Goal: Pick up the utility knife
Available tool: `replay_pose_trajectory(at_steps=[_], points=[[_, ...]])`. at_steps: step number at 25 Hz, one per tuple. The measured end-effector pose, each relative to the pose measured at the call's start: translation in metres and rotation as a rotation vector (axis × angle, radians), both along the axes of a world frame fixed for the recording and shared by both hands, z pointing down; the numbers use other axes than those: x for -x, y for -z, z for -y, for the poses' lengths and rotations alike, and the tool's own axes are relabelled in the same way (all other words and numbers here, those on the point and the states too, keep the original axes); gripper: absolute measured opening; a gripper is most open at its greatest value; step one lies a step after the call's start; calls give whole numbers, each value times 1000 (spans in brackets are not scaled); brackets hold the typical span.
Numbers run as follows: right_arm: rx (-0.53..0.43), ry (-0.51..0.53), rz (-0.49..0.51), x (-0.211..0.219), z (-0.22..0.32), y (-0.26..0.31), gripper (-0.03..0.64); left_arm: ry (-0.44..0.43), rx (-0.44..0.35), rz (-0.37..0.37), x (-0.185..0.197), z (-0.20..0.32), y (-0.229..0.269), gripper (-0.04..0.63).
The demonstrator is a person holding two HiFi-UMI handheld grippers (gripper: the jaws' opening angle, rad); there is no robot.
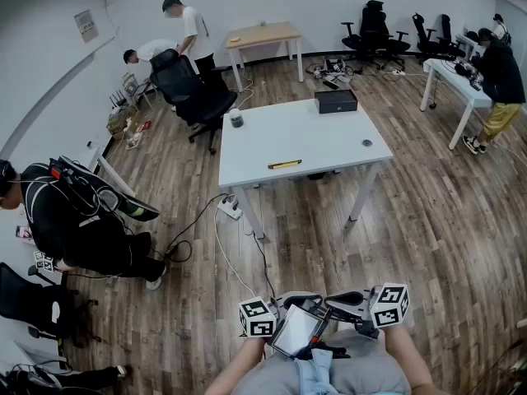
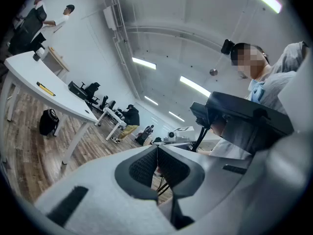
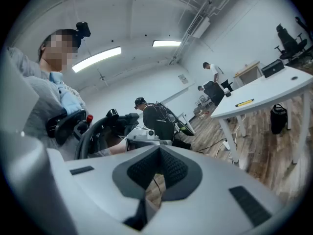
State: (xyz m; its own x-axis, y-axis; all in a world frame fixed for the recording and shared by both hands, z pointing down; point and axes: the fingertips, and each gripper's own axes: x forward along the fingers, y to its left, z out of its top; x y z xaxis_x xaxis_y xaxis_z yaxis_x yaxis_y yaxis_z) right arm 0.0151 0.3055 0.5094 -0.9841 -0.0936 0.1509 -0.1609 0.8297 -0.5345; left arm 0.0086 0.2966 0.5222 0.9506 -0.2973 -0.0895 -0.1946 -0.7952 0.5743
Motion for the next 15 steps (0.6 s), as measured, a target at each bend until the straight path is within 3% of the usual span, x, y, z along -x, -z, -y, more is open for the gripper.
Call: replay_pose_trajectory(at_steps=[15], points=[[-14, -36, -17, 17, -23, 5, 26, -9, -27, 5, 25, -21, 3, 18]])
